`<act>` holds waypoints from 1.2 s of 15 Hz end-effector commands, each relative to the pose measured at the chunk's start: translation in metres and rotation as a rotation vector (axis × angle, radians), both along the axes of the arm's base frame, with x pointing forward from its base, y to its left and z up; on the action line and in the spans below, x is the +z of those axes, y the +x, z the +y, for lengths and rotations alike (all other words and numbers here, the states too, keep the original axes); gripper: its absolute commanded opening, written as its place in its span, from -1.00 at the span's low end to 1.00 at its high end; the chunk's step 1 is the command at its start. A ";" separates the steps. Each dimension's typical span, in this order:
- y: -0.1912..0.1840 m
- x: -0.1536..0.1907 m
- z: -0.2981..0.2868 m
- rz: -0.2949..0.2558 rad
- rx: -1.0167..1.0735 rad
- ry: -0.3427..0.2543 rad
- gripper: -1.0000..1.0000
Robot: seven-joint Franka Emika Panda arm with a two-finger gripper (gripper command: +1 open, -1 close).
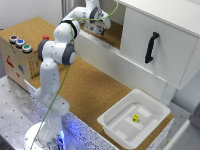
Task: Put the purple block inside the left cabinet
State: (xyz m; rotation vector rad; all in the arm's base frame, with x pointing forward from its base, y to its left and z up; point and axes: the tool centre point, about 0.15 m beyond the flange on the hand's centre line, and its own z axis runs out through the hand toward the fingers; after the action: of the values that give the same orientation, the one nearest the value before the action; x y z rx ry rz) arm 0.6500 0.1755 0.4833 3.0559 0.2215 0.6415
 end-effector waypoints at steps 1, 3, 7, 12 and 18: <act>0.028 -0.008 0.009 0.076 0.008 -0.039 -1.00; 0.020 -0.001 0.014 -0.017 0.018 -0.126 1.00; -0.009 0.011 -0.002 -0.088 -0.005 -0.091 1.00; -0.100 0.023 -0.030 -0.162 -0.016 -0.027 1.00; -0.141 0.018 -0.048 -0.140 -0.024 0.013 1.00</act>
State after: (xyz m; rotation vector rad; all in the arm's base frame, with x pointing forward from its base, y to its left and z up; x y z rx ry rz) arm 0.5653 0.1481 0.5166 2.9835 0.1624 0.5660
